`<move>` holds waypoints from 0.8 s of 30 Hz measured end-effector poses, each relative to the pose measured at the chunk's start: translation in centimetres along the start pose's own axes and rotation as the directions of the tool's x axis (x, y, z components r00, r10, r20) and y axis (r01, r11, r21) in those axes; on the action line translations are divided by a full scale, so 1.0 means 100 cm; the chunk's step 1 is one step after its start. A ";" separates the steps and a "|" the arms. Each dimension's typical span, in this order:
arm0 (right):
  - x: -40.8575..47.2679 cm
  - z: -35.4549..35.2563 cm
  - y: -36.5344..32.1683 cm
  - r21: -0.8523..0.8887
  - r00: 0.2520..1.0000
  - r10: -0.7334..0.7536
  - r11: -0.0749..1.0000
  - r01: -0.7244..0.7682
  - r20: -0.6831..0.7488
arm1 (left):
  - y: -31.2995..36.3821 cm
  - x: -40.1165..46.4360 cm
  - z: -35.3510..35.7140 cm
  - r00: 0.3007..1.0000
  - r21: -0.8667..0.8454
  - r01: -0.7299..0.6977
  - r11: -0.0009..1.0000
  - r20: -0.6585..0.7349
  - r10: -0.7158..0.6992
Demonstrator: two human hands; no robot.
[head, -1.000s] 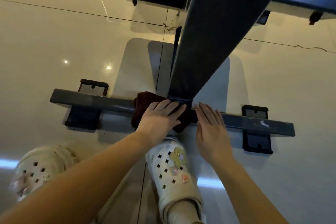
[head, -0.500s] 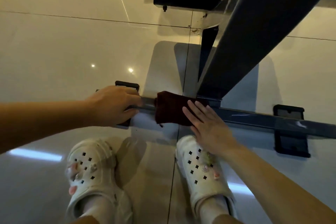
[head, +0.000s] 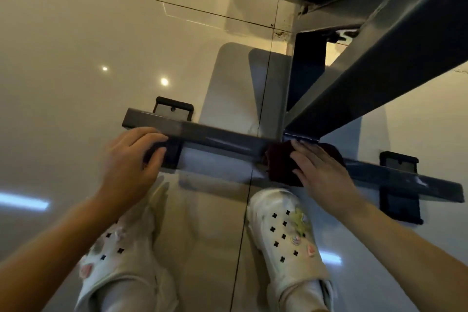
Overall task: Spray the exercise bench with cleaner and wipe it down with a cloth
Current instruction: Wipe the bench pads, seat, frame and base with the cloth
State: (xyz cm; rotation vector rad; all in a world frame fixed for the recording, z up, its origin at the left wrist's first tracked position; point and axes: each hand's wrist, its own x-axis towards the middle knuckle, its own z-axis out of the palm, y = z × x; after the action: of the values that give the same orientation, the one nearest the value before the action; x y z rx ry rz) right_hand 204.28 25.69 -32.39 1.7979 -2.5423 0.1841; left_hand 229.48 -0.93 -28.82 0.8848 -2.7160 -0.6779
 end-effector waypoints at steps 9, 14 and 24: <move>0.111 0.038 -0.124 0.145 0.976 -0.178 0.970 0.195 -0.123 | -0.034 -0.014 -0.004 1.000 0.025 0.014 1.000 0.004 -0.015; 0.120 0.041 -0.124 0.102 0.958 -0.274 0.954 0.282 -0.083 | -0.033 -0.004 0.012 0.968 0.221 -0.216 0.951 0.173 0.180; 0.038 0.016 -0.033 -0.058 0.976 -0.216 0.974 0.218 0.034 | -0.047 -0.004 0.003 0.921 -0.347 0.389 0.853 0.124 -0.370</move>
State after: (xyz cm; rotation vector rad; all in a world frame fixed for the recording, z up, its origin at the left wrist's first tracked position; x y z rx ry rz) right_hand 206.20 20.83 -33.38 2.0491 -2.3165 0.0752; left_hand 232.04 -3.90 -31.39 1.3263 -2.3456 -1.2524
